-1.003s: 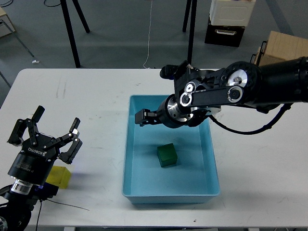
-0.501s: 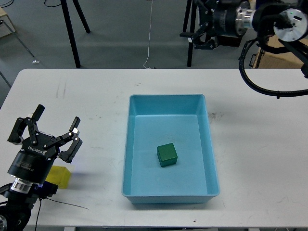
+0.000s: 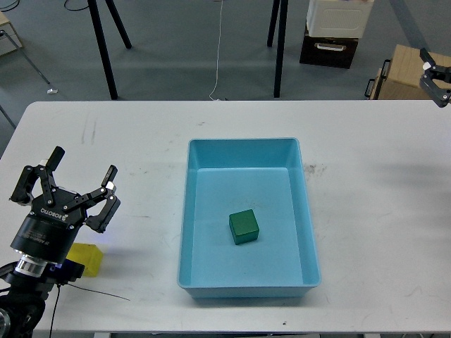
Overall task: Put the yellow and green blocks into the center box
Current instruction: 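Release the green cube and lift the right gripper away, then move the left gripper down toward the yellow cube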
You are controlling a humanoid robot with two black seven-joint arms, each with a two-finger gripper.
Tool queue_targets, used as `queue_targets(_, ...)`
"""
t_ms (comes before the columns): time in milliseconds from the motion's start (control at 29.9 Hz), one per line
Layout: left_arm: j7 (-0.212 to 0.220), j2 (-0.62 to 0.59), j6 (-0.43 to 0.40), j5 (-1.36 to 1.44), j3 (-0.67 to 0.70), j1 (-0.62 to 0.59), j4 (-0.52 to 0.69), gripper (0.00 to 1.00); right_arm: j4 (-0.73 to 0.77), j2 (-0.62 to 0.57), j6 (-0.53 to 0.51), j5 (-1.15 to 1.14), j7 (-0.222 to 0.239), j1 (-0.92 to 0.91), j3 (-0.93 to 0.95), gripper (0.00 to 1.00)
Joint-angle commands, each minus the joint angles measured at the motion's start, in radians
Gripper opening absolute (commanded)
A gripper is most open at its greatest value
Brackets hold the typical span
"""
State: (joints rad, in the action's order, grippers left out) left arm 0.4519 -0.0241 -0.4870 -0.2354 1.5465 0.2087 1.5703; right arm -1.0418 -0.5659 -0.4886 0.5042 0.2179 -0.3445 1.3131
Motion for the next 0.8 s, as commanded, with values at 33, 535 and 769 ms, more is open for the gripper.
queue_targets(33,-0.004,-0.002,0.062,-0.002,0.006,-0.009,0.011,1.00,-0.232,0.017,0.000,0.000,-0.002,0.316,0.165,1.00)
queue_targets(535,-0.018,-0.019,-0.002,-0.001,0.254,-0.075,-0.010,1.00,-0.506,0.256,0.000,-0.116,-0.002,0.785,0.324,1.00)
queue_targets(769,0.027,-0.203,-0.002,-0.001,0.264,-0.254,-0.085,1.00,-0.511,0.259,0.000,-0.171,-0.003,0.792,0.319,1.00)
